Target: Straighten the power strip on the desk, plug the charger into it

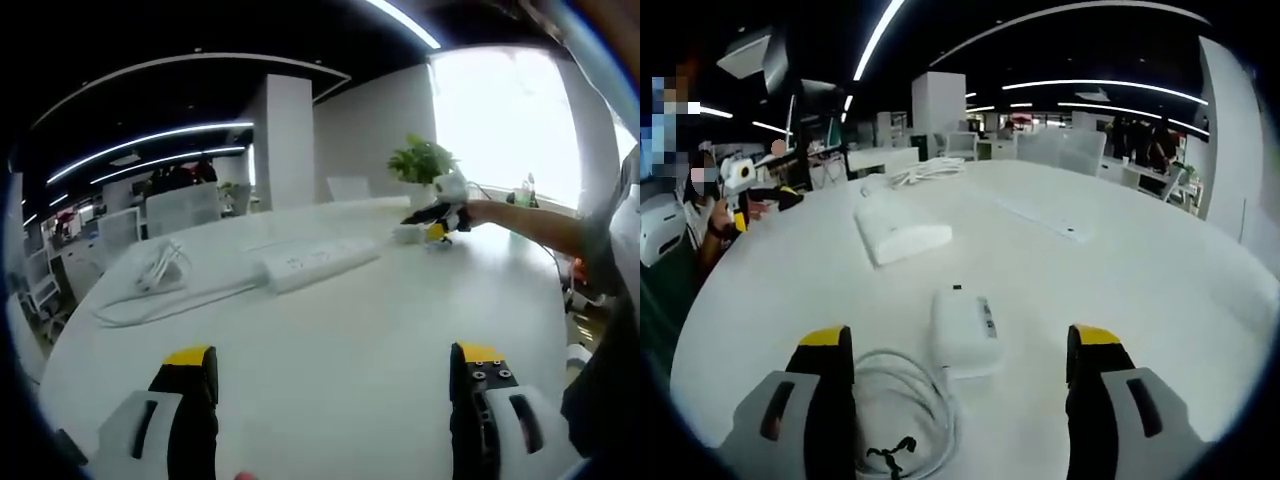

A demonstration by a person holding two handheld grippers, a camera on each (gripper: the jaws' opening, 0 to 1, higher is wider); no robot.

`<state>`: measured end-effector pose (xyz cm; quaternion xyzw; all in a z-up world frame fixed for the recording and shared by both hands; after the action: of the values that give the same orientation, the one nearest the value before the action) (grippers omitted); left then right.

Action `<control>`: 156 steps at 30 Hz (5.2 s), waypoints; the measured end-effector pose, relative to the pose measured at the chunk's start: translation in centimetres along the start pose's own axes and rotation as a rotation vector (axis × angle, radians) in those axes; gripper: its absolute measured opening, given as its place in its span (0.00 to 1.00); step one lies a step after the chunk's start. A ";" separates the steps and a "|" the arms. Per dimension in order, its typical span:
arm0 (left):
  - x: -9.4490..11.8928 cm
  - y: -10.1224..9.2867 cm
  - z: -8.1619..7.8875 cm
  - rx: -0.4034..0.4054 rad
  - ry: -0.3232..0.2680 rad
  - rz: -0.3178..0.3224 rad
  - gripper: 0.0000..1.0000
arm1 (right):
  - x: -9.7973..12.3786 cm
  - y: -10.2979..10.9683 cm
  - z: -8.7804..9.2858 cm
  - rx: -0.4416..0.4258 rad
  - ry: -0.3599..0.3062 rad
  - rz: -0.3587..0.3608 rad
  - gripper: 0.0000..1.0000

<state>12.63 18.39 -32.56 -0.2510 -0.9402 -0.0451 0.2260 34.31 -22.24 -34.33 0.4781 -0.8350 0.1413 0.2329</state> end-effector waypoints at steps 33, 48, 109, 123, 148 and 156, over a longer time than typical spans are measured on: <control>-0.7 0.3 0.1 0.017 0.004 -0.007 1.00 | -1.1 -0.6 0.0 0.014 -0.015 -0.023 0.29; -0.4 0.3 0.3 0.019 0.003 -0.012 1.00 | -1.2 -1.0 0.0 0.005 -0.020 -0.039 0.27; 1.5 0.6 1.0 0.031 -0.020 -0.017 1.00 | -2.2 3.6 -6.5 0.338 0.210 -0.009 0.27; 2.2 1.2 1.4 0.042 -0.029 -0.029 1.00 | -4.9 5.7 -9.1 0.449 0.278 -0.059 0.27; 2.8 2.1 2.1 0.064 -0.039 -0.041 1.00 | -8.2 7.0 -9.7 0.587 0.453 -0.087 0.27; 2.7 2.3 2.3 0.067 -0.042 -0.036 1.00 | -8.4 7.3 -9.9 0.632 0.542 -0.077 0.27</control>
<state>10.77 22.10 -33.44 -0.2272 -0.9501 -0.0121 0.2135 34.19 -7.86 -30.41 0.5025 -0.6405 0.5026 0.2909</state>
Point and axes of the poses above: the point that each gripper's makers call its tool centre point, and the gripper's own axes: x roughly backward along the fingers, y roughly to its left, z roughly out of its underside, the point moved 4 cm from there along x, roughly backward along the fingers, and after that the axes turned 5 degrees about y, right-handed, at the moved point
